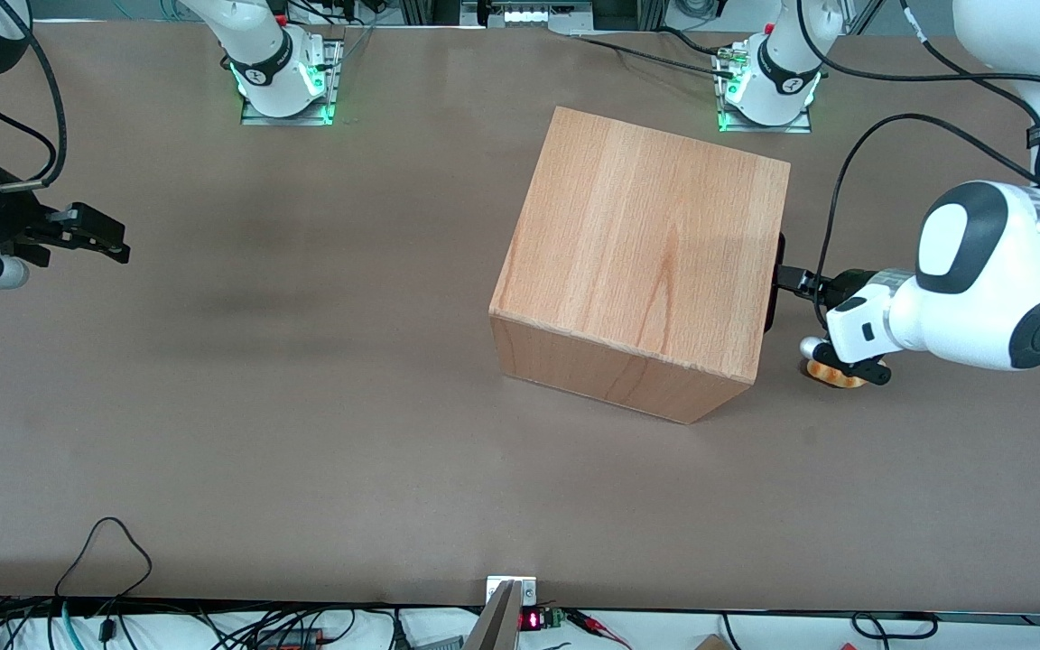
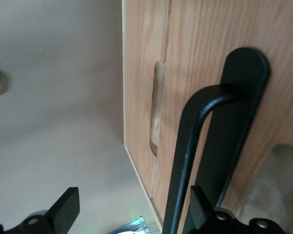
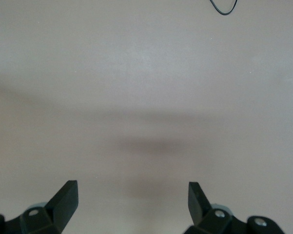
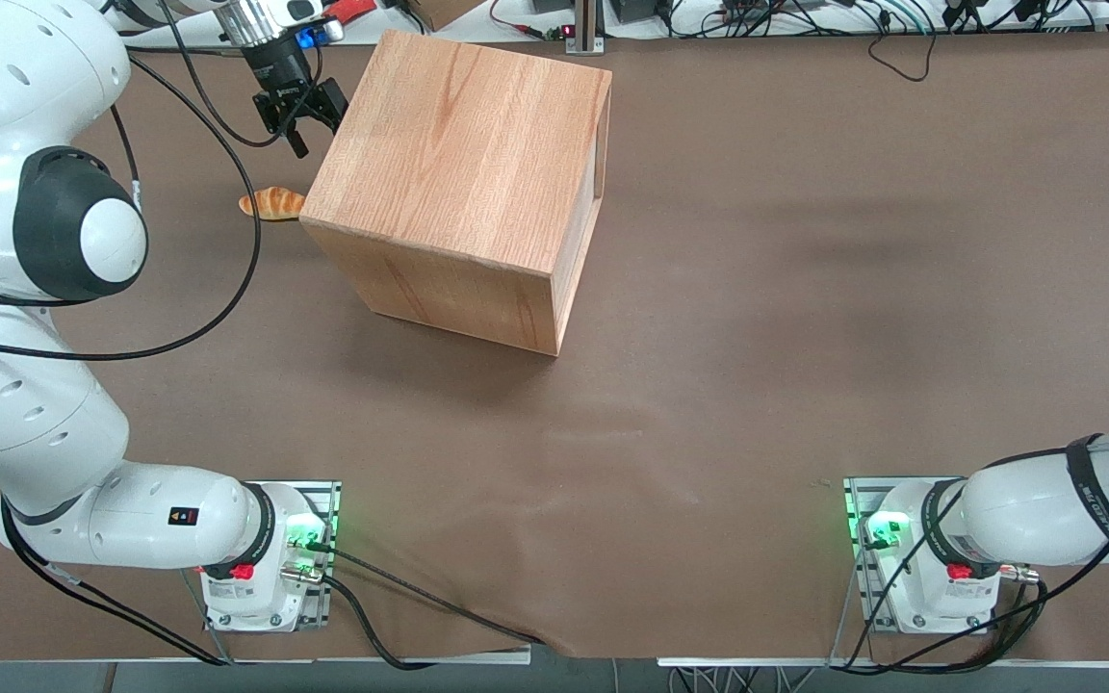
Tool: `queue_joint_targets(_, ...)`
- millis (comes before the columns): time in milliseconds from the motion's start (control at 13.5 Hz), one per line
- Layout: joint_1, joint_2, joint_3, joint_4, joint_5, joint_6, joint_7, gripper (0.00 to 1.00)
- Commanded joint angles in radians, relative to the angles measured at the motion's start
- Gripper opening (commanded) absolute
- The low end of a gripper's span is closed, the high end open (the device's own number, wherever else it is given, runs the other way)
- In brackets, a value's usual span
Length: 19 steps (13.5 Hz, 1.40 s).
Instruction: Open top drawer with left arm
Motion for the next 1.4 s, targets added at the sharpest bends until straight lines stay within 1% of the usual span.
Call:
queue_joint_targets(0, -0.013, 0.018, 0.000, 0.009, -0.017, -0.006, 0.013, 1.00)
queue_joint_targets(295, -0.013, 0.034, 0.000, 0.011, -0.017, -0.002, 0.015, 1.00)
queue_joint_targets(665, 0.001, 0.086, 0.003, 0.066, -0.011, 0.001, 0.013, 1.00)
queue_joint_targets(960, 0.004, 0.092, 0.011, 0.075, -0.005, 0.027, 0.016, 1.00)
queue_joint_targets(1108, 0.007, 0.092, 0.015, 0.094, -0.002, 0.026, 0.053, 1.00)
queue_joint_targets(1330, 0.055, 0.092, 0.017, 0.123, -0.002, 0.026, 0.077, 1.00)
